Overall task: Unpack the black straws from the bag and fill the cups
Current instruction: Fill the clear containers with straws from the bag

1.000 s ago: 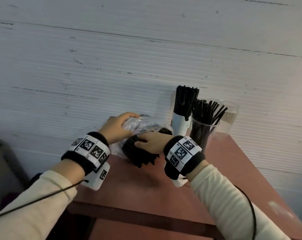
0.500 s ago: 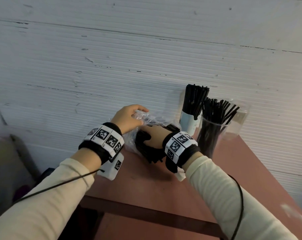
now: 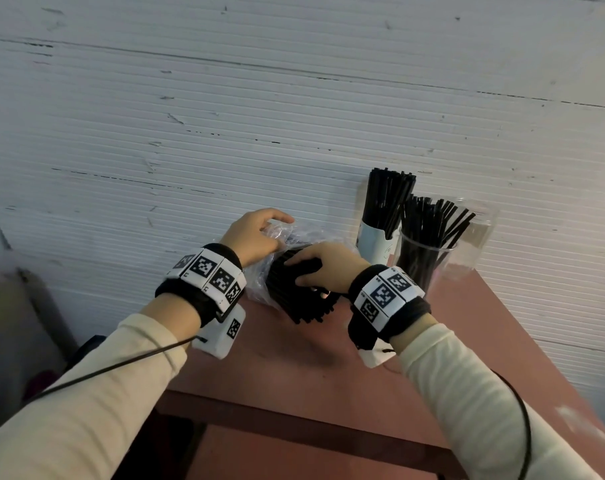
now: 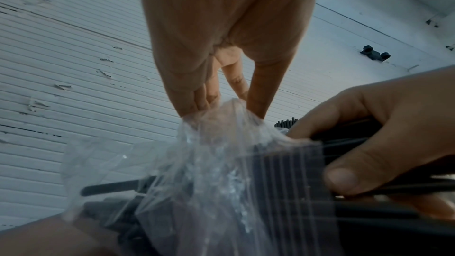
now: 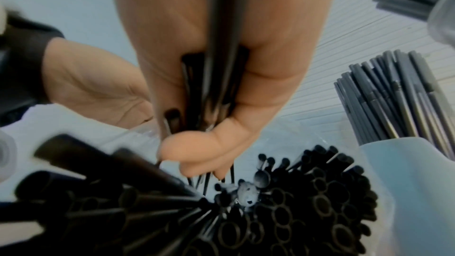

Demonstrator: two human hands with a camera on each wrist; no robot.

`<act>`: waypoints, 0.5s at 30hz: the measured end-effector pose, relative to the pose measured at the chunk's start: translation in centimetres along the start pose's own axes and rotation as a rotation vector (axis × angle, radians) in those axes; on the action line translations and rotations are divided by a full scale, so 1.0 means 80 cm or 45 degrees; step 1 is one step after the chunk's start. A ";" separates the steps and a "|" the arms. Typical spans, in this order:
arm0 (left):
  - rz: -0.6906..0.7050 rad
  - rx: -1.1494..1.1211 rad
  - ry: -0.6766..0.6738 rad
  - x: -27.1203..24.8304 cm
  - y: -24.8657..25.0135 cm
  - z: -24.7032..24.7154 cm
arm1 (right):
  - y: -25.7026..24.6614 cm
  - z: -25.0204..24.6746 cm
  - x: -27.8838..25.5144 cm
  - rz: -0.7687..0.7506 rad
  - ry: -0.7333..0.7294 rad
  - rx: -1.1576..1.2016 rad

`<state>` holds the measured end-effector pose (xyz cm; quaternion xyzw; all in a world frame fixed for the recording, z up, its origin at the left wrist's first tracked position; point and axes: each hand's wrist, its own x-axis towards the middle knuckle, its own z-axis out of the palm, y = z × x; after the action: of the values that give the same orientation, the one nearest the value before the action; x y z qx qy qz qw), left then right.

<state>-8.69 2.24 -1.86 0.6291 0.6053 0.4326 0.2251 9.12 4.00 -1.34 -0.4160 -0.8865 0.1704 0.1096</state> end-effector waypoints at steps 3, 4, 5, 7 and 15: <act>0.000 0.012 0.003 0.000 0.000 0.001 | 0.004 -0.004 -0.004 -0.041 -0.008 0.029; 0.001 0.020 0.003 0.000 0.001 0.002 | 0.005 -0.005 -0.006 -0.060 -0.015 0.041; 0.001 0.027 0.004 0.001 0.001 0.003 | 0.005 -0.005 -0.007 -0.073 -0.029 0.070; -0.005 0.039 0.012 0.000 0.003 0.005 | 0.005 -0.005 -0.010 -0.113 -0.095 0.147; -0.001 0.064 -0.004 -0.003 0.000 0.003 | 0.013 -0.008 -0.014 -0.046 -0.121 0.342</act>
<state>-8.44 2.09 -2.04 0.6351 0.6157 0.4164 0.2102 10.73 3.87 -1.22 -0.3730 -0.8672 0.3051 0.1252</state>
